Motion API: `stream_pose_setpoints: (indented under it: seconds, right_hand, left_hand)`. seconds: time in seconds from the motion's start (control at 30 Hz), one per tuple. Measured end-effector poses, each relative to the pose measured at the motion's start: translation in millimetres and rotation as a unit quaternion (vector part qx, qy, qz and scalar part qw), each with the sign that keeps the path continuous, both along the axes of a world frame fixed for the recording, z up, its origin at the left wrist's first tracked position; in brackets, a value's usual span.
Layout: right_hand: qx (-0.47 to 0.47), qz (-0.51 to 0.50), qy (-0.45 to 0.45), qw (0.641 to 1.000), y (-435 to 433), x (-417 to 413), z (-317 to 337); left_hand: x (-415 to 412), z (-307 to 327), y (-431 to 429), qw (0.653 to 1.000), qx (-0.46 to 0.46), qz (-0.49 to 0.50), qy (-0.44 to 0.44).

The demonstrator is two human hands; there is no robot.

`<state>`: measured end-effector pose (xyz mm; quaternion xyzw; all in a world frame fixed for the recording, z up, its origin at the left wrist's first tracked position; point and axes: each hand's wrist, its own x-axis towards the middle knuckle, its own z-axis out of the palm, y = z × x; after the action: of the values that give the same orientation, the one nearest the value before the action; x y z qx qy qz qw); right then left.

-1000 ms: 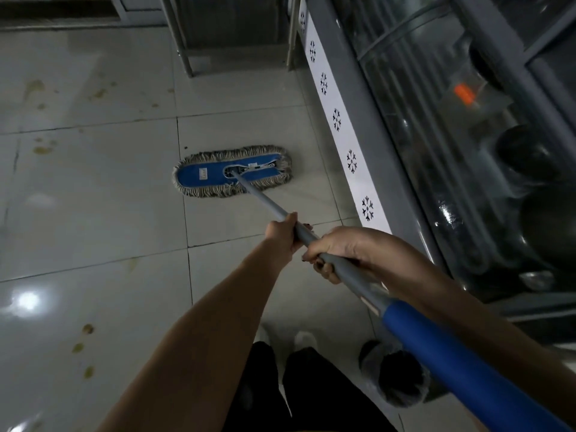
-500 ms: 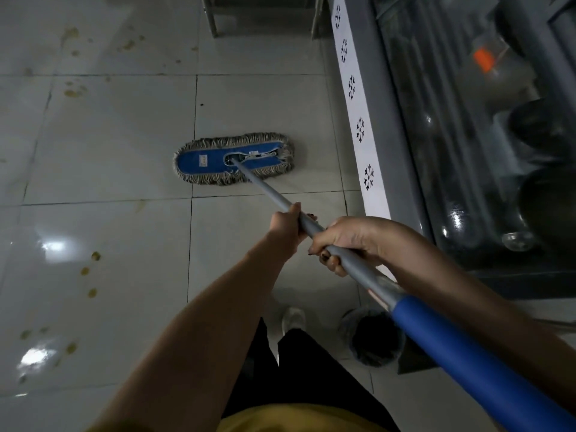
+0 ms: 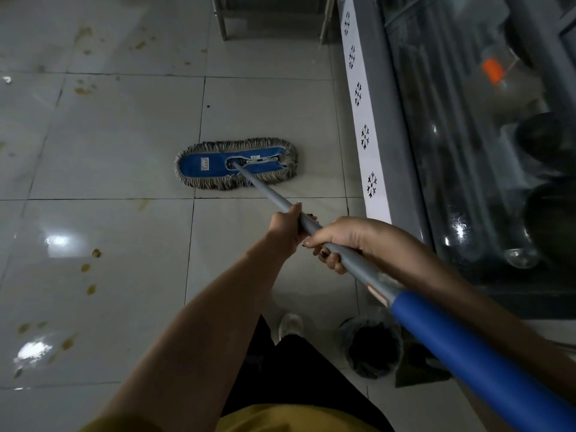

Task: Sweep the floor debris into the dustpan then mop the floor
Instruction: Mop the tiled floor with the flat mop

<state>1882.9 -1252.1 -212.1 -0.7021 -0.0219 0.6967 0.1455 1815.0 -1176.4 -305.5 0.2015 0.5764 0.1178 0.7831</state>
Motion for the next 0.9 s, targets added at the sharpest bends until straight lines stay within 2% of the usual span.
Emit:
stream_pose_setpoints:
  seconds: [0.4, 0.67, 0.9]
  right_hand:
    - [-0.019, 0.061, -0.038, 0.997, 81, 21, -4]
    - [-0.001, 0.055, -0.064, 0.996, 192, 10, -12]
    - [0.005, 0.034, -0.051, 0.998, 298, 24, -11]
  left_hand:
    - [19, -7, 79, 0.999, -0.008, 0.035, -0.027]
    - [15, -9, 187, 0.999, -0.025, 0.044, -0.011]
    - [23, 10, 287, 0.998, -0.030, -0.004, -0.049]
